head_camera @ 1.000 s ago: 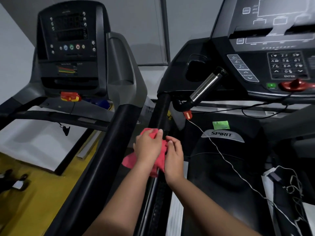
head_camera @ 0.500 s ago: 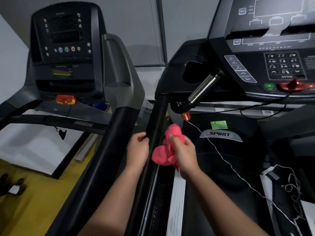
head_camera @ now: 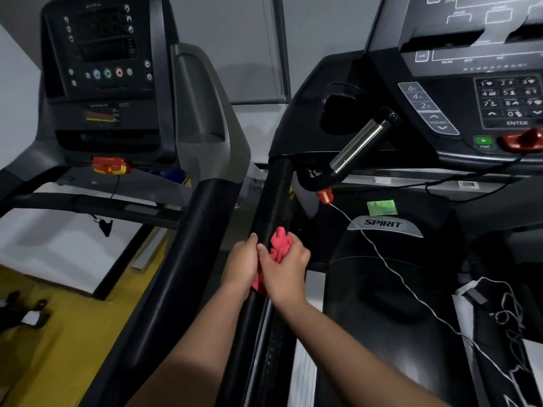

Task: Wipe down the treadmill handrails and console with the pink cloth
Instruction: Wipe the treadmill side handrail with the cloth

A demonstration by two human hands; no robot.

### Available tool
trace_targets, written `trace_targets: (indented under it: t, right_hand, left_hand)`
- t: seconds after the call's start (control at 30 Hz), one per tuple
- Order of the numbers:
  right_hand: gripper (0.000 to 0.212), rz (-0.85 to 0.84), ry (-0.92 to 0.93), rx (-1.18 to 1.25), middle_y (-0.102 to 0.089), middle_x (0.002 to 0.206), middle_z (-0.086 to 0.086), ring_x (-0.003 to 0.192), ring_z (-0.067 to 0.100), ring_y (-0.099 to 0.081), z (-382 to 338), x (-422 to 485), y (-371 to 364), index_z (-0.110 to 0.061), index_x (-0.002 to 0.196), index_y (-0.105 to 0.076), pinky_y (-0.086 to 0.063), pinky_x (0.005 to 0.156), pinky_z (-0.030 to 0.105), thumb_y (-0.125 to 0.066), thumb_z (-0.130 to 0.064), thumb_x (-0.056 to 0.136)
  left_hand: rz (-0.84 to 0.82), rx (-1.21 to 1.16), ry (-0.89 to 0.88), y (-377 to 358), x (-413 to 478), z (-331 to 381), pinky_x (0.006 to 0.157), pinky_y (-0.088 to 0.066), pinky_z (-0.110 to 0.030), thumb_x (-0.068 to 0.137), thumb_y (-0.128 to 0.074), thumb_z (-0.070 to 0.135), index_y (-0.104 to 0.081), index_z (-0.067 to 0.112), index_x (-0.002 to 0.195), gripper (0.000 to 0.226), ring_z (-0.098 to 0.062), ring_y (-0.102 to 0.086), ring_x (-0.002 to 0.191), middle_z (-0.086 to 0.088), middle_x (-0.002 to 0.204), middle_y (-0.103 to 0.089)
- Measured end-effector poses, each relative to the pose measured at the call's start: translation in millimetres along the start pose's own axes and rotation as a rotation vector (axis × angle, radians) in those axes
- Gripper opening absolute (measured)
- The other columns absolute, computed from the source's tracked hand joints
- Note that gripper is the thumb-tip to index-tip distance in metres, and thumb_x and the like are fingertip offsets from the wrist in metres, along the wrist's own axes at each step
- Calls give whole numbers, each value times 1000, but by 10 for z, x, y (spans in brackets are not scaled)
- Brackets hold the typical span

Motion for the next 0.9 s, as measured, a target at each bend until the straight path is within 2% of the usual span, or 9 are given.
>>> trace_targets:
  t: [0.1, 0.23, 0.43, 0.5, 0.57, 0.7, 0.77, 0.83, 0.9]
  right_hand:
    - [43, 100, 99, -65, -38, 121, -1, 114, 16, -47, -119, 86, 3, -14, 131, -43, -37, 91, 20, -56, -30, 93]
    - [28, 144, 242, -68, -44, 118, -1, 115, 16, -48, -250, 255, 45, -9, 121, -53, -36, 95, 20, -51, -23, 96]
    - [31, -17, 730, -343, -59, 113, 5, 98, 13, -41, -414, -15, -103, -12, 109, -66, -31, 86, 16, -46, -27, 92]
    - [29, -21, 791, -371, -62, 109, 2, 95, 12, -42, -461, 28, -133, -13, 105, -68, -38, 83, 24, -45, -26, 92]
    - [22, -7, 779, -410, -63, 107, -1, 99, 21, -46, -544, 170, -155, -15, 102, -69, -43, 83, 34, -51, -24, 92]
    - [13, 54, 814, -644, -64, 96, 2, 93, 34, -51, -793, 379, -271, -10, 90, -69, -46, 72, 44, -60, -19, 88]
    - [21, 9, 910, -694, -63, 92, 2, 87, 32, -51, -795, 280, -328, -10, 91, -69, -48, 68, 43, -52, -22, 89]
    - [27, -70, 981, -644, -63, 96, 0, 89, 28, -51, -678, 104, -295, -13, 98, -68, -47, 72, 41, -45, -25, 91]
    - [22, -122, 1048, -501, -64, 102, 0, 94, 22, -49, -542, -59, -188, -14, 105, -64, -42, 83, 35, -48, -20, 91]
  left_hand:
    - [19, -182, 32, 35, 2, -50, 81, -48, -29, 98, -41, 34, -62, 20, 95, 25, -11, -62, 92, 2, 101, -67]
    - [68, -341, 15, 72, 42, -65, 96, -48, -43, 86, -45, 35, -73, 15, 96, 36, -21, -67, 96, -6, 98, -73]
    - [159, -162, -11, 149, 6, -17, 90, -49, -42, 91, -40, 24, -71, 17, 80, 34, -24, -64, 93, -7, 92, -71]
    - [173, -134, -29, 164, -9, 9, 81, -49, -40, 92, -43, 19, -68, 16, 71, 33, -25, -64, 87, -7, 84, -69]
    - [180, -98, -62, 160, -19, 56, 84, -48, -42, 93, -44, 18, -64, 16, 67, 32, -29, -62, 88, -11, 86, -67]
    - [219, -126, -38, 165, 27, 20, 93, -45, -49, 93, -36, 11, -66, 1, 84, 33, -37, -60, 100, -24, 102, -66]
    - [233, -96, -47, 184, 17, 23, 83, -50, -42, 94, -34, 10, -64, -1, 84, 34, -34, -62, 90, -26, 99, -65]
    - [216, -111, -41, 186, 3, 26, 70, -49, -35, 97, -34, 13, -63, -2, 89, 34, -29, -61, 79, -25, 95, -64]
    - [205, -115, -54, 178, 26, 26, 84, -51, -43, 97, -36, 15, -62, -5, 100, 33, -36, -62, 94, -27, 106, -63]
Point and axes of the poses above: each hand's wrist, its own x-axis towards the middle knuckle, its own y-axis out of the back of the hand, z = x × y, the point moved 8 cm from there along x, towards the middle knuckle
